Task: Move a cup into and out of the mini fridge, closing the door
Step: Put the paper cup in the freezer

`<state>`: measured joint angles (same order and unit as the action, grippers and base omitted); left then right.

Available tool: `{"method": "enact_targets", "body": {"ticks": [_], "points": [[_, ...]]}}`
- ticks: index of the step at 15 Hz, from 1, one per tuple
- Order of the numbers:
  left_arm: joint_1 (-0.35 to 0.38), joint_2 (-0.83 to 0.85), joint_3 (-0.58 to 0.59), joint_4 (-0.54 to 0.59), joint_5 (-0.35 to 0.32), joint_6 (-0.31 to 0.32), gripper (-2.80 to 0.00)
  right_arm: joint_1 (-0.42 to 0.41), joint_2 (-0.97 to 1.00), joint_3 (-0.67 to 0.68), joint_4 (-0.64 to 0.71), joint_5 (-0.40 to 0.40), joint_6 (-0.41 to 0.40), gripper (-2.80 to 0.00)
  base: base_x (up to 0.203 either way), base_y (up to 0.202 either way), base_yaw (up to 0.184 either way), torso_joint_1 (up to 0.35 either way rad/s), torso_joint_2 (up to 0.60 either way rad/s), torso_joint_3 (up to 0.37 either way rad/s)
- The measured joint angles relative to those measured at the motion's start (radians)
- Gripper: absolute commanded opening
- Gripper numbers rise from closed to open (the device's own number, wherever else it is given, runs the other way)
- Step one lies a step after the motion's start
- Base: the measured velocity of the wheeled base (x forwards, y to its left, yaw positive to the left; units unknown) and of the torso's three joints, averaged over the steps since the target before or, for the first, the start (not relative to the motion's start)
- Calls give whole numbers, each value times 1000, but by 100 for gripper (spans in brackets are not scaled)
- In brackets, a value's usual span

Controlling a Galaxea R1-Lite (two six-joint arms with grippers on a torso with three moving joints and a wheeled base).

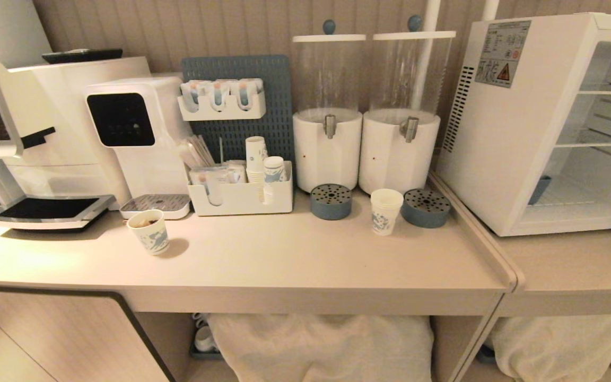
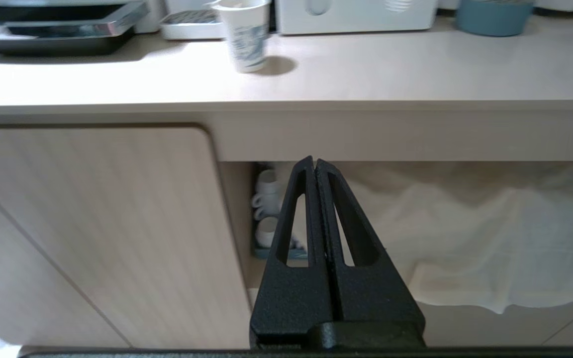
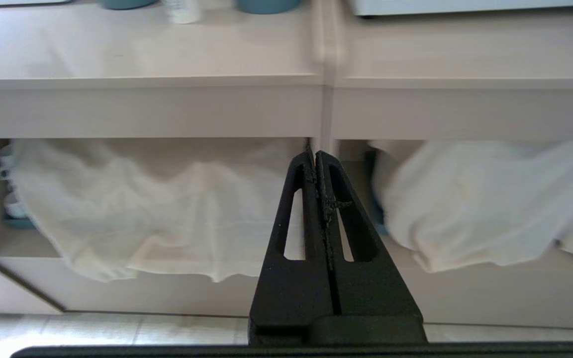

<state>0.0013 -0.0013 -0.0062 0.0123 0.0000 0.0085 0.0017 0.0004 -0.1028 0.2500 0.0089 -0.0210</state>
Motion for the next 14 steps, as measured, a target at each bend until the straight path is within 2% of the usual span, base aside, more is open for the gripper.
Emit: {"method": "enact_targets", "body": {"ticks": [3, 8, 10, 12, 14], "points": [[1, 0, 0, -2, 0, -5, -280, 1, 0, 0, 1, -1, 0, -280, 0, 122, -3, 4, 0, 3], [-3, 0, 3, -9, 1, -10, -280, -3, 0, -10, -27, 0, 8, -280, 0, 0, 0, 0, 0, 0], [3, 0, 2, -10, -1, -11, -280, 3, 3, -93, -81, 5, 20, -280, 0, 0, 0, 0, 0, 0], [-1, 0, 2, -10, 0, -13, -280, -2, 45, -242, -105, 15, 21, -280, 0, 0, 0, 0, 0, 0], [2, 0, 1, -10, 0, -13, -280, 4, 179, -382, -137, 13, 30, -280, 0, 0, 0, 0, 0, 0]]}}
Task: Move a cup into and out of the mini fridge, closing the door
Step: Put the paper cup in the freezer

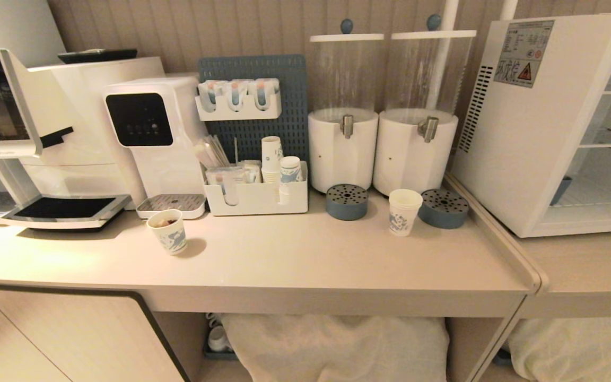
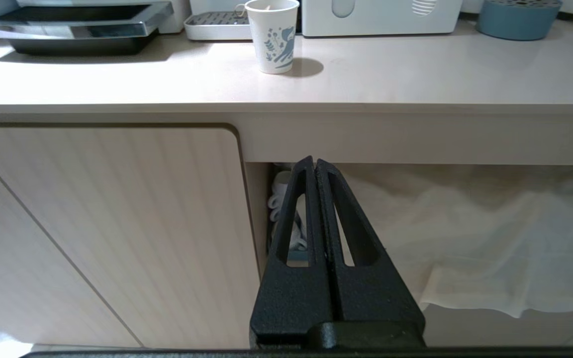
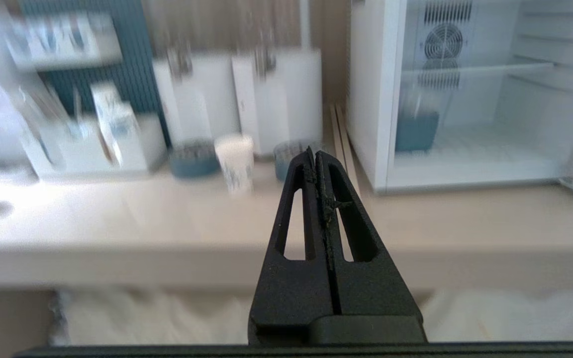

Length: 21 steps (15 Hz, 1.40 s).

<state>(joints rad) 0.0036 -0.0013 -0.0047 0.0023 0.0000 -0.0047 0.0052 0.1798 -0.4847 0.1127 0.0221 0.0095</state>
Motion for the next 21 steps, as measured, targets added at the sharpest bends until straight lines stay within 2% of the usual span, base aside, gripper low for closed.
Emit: {"method": "enact_targets", "body": {"ticks": [4, 5, 7, 8, 9, 12, 13, 15, 16, 17, 18, 19, 21], "points": [[0, 0, 0, 0, 0, 1, -280, -1, 427, -236, -90, 5, 33, -280, 0, 0, 0, 0, 0, 0], [-2, 0, 0, 0, 0, 1, -280, -3, 548, -291, -98, 26, 40, -280, 0, 0, 0, 0, 0, 0], [-2, 0, 0, 0, 0, 0, -280, -16, 770, -383, -96, 133, 53, -280, 0, 0, 0, 0, 0, 0], [-2, 0, 0, -1, 0, 1, -280, -37, 864, -420, -86, 234, 59, -280, 0, 0, 0, 0, 0, 0], [-2, 0, 0, 0, 0, 0, -280, -69, 946, -456, -73, 375, 63, -280, 0, 0, 0, 0, 0, 0], [-2, 0, 0, 0, 0, 1, -280, -201, 1181, -559, -15, 877, 71, -280, 0, 0, 0, 0, 0, 0], [-2, 0, 0, -1, 0, 1, -280, -232, 1255, -586, -5, 1015, 73, -280, 0, 0, 0, 0, 0, 0], [-3, 0, 0, 0, 0, -1, -280, -265, 1409, -616, 3, 1223, 54, -280, 0, 0, 0, 0, 0, 0], [-2, 0, 0, 0, 0, -2, -280, -267, 1470, -615, 2, 1249, 12, -280, 0, 0, 0, 0, 0, 0], [-2, 0, 0, -1, 1, -2, -280, -259, 1530, -601, -10, 1226, -61, -280, 0, 0, 0, 0, 0, 0], [-2, 0, 0, -1, 1, -3, -280, -238, 1581, -572, -37, 1158, -150, -280, 0, 0, 0, 0, 0, 0], [-2, 0, 0, -1, 1, -3, -280, -213, 1625, -533, -84, 1048, -238, -280, 0, 0, 0, 0, 0, 0], [-2, 0, 0, -1, 1, -3, -280, -175, 1697, -484, -225, 870, -318, -280, 0, 0, 0, 0, 0, 0]]}}
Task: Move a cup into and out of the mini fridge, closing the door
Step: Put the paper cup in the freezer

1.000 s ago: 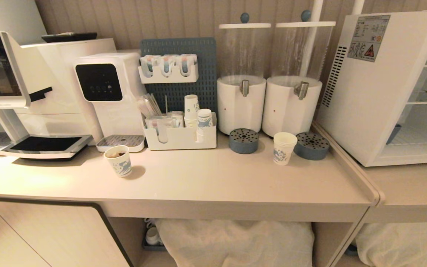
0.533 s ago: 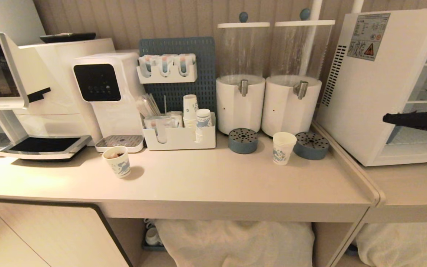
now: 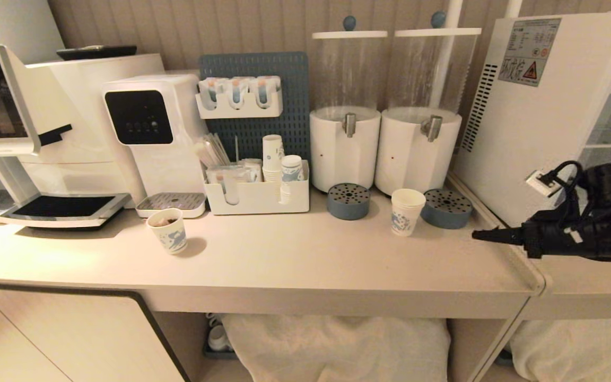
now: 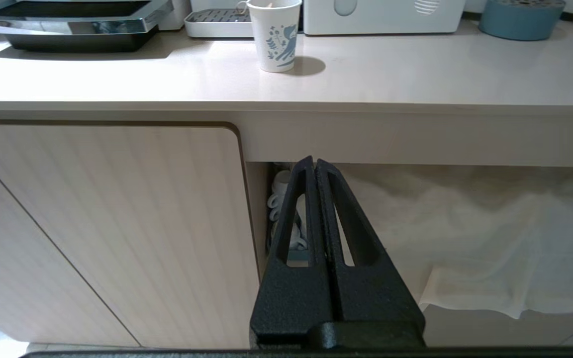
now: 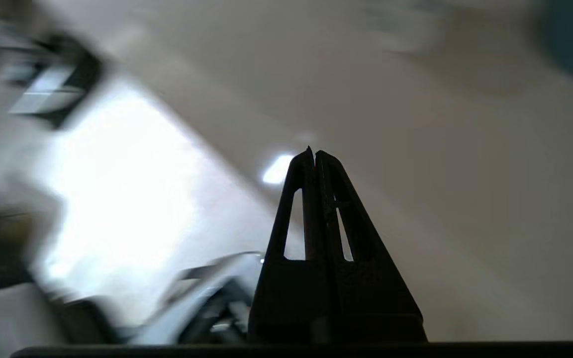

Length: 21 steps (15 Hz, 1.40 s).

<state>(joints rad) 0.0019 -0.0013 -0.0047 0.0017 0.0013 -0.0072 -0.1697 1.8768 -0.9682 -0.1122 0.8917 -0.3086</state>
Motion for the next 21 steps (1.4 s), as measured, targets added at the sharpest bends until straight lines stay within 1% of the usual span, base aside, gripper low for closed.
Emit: {"method": "enact_targets", "body": {"ticks": [1, 2, 3, 6, 7, 10, 16, 19, 21], "points": [[0, 0, 0, 0, 0, 0, -280, 25, 36, 13, -64, -69, -7, -280, 0, 0, 0, 0, 0, 0], [0, 0, 0, 0, 0, 0, -280, 47, 68, 21, -124, -119, -15, -123, 0, 0, 0, 0, 0, 0], [-1, 0, 0, 0, 0, 0, -280, 69, 99, 29, -187, -156, -32, 0, 0, 0, 0, 0, 0, 0], [0, 0, 0, 0, 0, 0, -280, 116, 175, 37, -372, -251, -56, 0, 0, 0, 0, 0, 0, 0], [0, 0, 0, 0, 0, 0, -280, 134, 194, 43, -420, -269, -61, 0, 0, 0, 0, 0, 0, 0], [0, 0, 0, 0, 0, 0, -280, 159, 249, 16, -548, -280, -55, 0, 0, 0, 0, 0, 0, 0], [-1, 0, 1, 0, 0, -3, -280, 167, 363, -120, -561, -271, -60, 0, 0, 0, 0, 0, 0, 0], [-1, 0, 1, 0, 0, -4, -280, 175, 414, -196, -543, -271, -59, 0, 0, 0, 0, 0, 0, 0], [-1, 0, 0, 0, 0, -4, -280, 181, 436, -222, -530, -271, -58, 0, 0, 0, 0, 0, 0, 0]]}}
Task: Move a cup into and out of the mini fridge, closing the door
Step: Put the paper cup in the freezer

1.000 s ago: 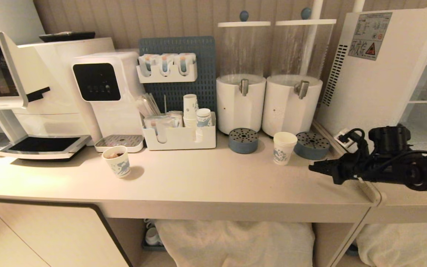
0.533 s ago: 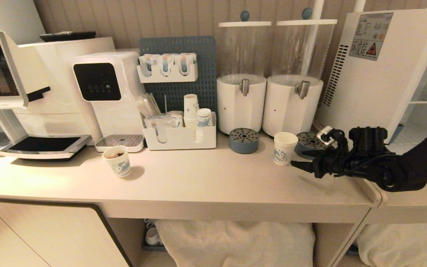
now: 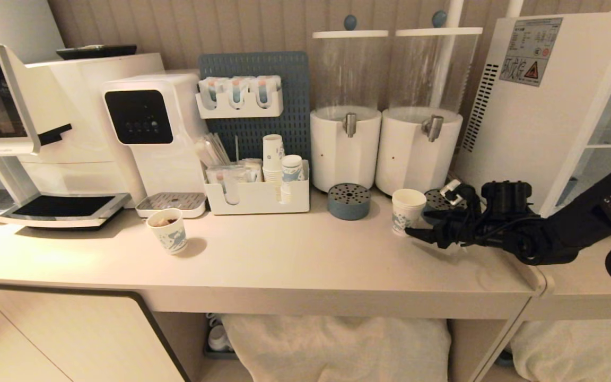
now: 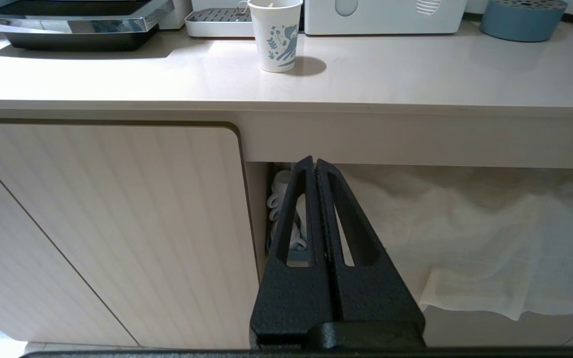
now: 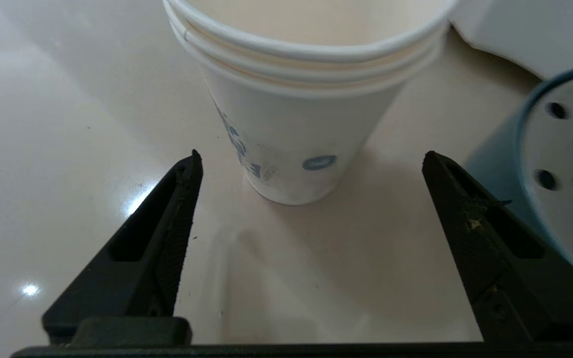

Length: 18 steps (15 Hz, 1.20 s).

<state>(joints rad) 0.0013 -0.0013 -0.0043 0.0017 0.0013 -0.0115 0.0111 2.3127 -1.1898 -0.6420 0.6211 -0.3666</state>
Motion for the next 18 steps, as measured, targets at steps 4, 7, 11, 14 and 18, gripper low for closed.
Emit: {"method": "enact_targets", "body": {"ticks": [4, 7, 11, 14, 18], "points": [[0, 0, 0, 0, 0, -1, -280, 8, 32, -92, 90, 7, 5, 0, 0, 0, 0, 0, 0, 0], [0, 0, 1, 0, 0, -2, -280, 15, 63, -185, 144, 12, 19, 0, 0, 0, 0, 0, 0, 0], [0, 0, 1, 0, 0, -2, -280, 29, 103, -276, 178, 22, 67, 0, 0, 0, 0, 0, 0, 0], [0, 0, 1, 0, 0, -2, -280, 46, 128, -314, 193, 21, 74, 0, 0, 0, 0, 0, 0, 0], [0, 0, 1, 0, 0, -2, -280, 57, 130, -327, 239, 21, 95, -280, 0, 0, 0, 0, 0, 0]]}}
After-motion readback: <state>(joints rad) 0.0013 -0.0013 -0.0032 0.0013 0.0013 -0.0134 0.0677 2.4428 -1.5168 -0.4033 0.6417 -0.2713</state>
